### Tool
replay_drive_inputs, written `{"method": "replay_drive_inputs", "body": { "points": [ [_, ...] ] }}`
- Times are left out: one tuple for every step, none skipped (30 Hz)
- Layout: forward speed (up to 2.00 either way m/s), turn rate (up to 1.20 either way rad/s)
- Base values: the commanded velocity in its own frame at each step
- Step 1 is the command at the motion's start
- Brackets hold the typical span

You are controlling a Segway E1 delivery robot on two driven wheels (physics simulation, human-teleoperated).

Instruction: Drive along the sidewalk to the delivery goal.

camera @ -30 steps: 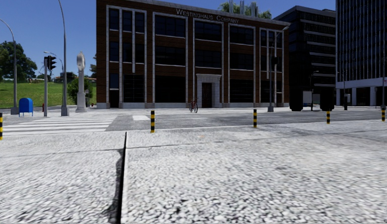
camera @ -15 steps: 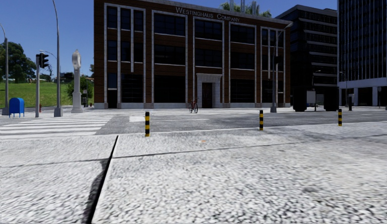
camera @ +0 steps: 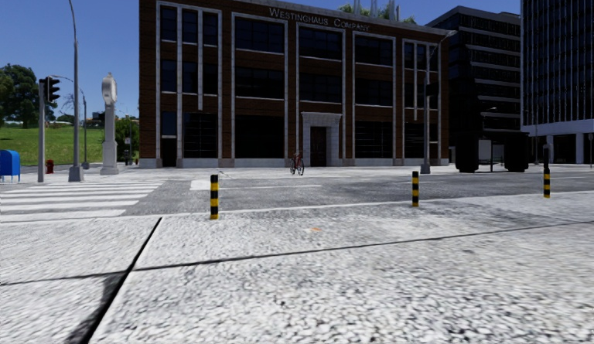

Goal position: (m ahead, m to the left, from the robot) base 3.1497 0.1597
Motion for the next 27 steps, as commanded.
{"method": "replay_drive_inputs", "body": {
  "points": [
    [1.52, 0.0],
    [1.52, 0.0],
    [1.52, 0.0],
    [1.52, 0.0],
    [1.52, 0.0],
    [1.52, 0.0],
    [1.52, 0.0],
    [1.52, 0.0],
    [1.52, 0.0],
    [1.52, 0.0],
    [1.52, 0.0],
    [1.52, 0.0],
    [1.53, 0.0],
    [1.53, 0.0],
    [1.53, 0.0],
    [1.53, 0.0],
    [1.53, 0.0],
    [1.53, 0.0],
    [1.53, 0.0],
    [1.53, 0.0],
    [1.53, 0.0],
    [1.53, 0.0],
    [1.53, 0.0],
    [1.53, 0.0],
    [1.53, 0.0],
    [1.53, 0.0],
    [1.53, 0.0]
  ]
}}
